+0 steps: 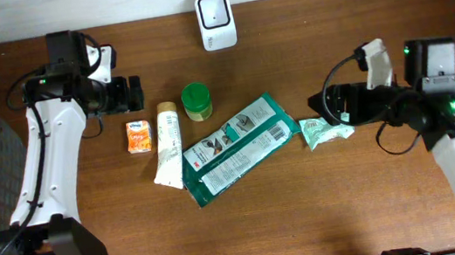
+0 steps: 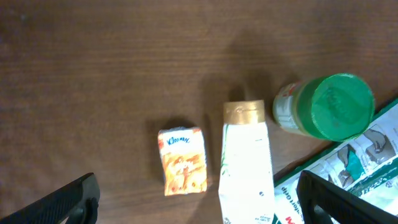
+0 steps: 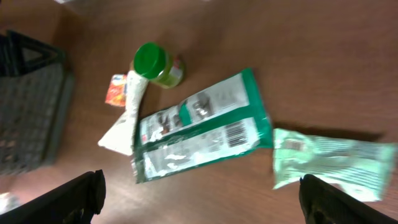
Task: Scan the item barcode
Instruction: 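Reach the right gripper over the green pack toward the white tube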
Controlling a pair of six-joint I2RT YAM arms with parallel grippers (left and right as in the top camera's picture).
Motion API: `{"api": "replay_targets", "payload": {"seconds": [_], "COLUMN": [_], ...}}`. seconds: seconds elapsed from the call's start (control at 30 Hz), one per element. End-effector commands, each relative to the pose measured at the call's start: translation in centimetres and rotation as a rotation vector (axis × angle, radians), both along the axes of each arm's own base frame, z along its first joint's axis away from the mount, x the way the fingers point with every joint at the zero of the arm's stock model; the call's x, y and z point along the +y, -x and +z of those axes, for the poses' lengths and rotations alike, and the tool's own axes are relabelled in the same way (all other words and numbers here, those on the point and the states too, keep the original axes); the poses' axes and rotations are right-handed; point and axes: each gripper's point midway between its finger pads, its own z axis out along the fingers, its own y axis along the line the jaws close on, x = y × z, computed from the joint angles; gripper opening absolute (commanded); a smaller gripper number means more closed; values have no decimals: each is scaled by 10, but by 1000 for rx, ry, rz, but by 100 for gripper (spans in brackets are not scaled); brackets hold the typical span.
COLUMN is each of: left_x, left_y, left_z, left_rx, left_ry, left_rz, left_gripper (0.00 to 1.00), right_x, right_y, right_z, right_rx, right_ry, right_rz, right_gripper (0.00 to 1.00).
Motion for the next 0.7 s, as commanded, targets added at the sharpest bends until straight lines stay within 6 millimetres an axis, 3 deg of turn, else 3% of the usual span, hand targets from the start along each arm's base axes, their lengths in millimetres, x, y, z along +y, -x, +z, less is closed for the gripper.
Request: {"api": "replay_targets", "payload": {"seconds": [0.0, 0.13, 0.33, 0.37, 0.5, 0.67], "left_x": [9, 14, 30, 33, 38, 52], "left_y": [2, 3, -3, -5, -11, -15], "left_z": [17, 16, 18, 19, 23, 26], "left_rx": [-28, -24, -47, -56, -85, -107], "left_ry": [7, 6, -62, -77, -85, -87], "left_rz": [15, 27, 68, 76, 89, 121], "left_gripper": [99, 99, 99, 99, 99, 99], "right_x": [22, 47, 122, 141, 188, 237], "right_y": [-3, -4, -13, -16, -25, -35], "right_z": [2, -5, -14, -19, -37, -67], "right_rx": [8, 26, 69, 79, 120, 198], "right_ry": [-74, -40, -114, -135, -185, -170], "right_rz": [101, 128, 181, 202, 235, 284], "right_gripper": [92, 90, 75, 73, 72, 69]}}
